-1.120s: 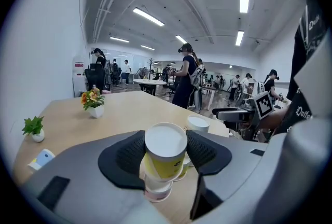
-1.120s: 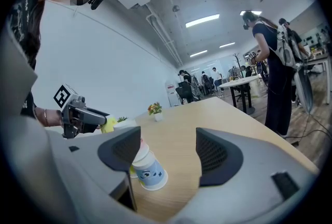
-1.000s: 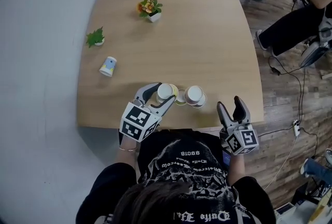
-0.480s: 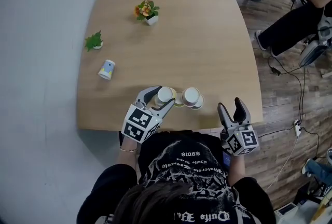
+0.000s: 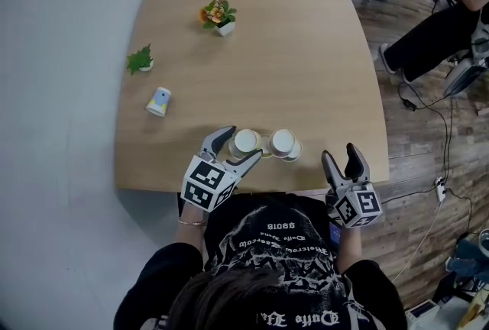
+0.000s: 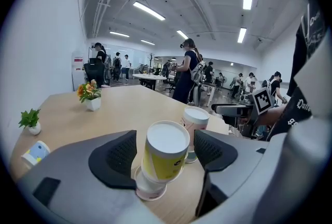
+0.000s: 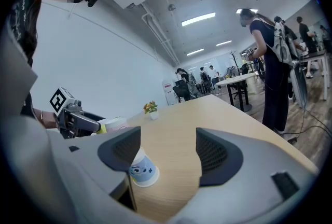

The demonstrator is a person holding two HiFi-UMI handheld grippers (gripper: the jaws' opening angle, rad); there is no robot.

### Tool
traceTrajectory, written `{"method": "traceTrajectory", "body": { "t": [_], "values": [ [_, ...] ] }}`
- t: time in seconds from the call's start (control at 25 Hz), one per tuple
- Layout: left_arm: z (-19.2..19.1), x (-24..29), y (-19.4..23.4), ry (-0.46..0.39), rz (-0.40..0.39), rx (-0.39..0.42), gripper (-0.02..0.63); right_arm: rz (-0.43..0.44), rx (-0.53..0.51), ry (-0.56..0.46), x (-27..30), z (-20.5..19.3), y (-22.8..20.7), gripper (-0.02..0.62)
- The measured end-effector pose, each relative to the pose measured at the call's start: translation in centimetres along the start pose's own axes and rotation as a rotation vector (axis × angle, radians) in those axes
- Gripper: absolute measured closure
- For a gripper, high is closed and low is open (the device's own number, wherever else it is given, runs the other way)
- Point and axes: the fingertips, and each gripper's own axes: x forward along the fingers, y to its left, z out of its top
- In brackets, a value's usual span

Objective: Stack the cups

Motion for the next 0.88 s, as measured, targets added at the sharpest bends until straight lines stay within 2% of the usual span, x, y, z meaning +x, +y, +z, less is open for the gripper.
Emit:
{"method": "traceTrajectory", "body": {
  "t": [0.24,0.4,0.48,0.52,0.6,0.72,0.8,0.88],
  "values": [
    [1.8,-1.1,0.2,-0.093,-0.031,-0.111,0.213,0.005,0.006,0.018,0.4,-0.3,-0.3,0.264],
    [3.9,-4.3,2.1,-0.23,-0.039,-0.236,0.213,0.006,0.01,0.028,1.0,-0.5,-0.2,0.264],
    [5.0,-6.8,4.4,-0.302,-0.002,-0.285,0.213,0.008,0.01,0.033,1.4,-0.5,-0.1,0.265],
    [5.2,-7.9,6.0,-0.313,0.041,-0.286,0.213,0.008,0.01,0.035,1.6,-0.6,0.0,0.265],
    [4.6,-9.7,10.1,-0.27,0.179,-0.238,0.213,0.006,0.008,0.04,2.0,-0.6,0.3,0.265],
    [2.6,-11.3,16.9,-0.09,0.397,-0.105,0.213,0.002,-0.001,0.047,2.5,-0.6,0.9,0.265],
    [1.1,-11.5,20.6,0.046,0.477,-0.048,0.213,-0.005,-0.005,0.055,2.8,-0.7,1.2,0.265],
    [-0.5,-11.0,23.5,0.157,0.508,-0.038,0.213,-0.015,-0.007,0.069,2.9,-0.9,1.6,0.265]
  ]
}}
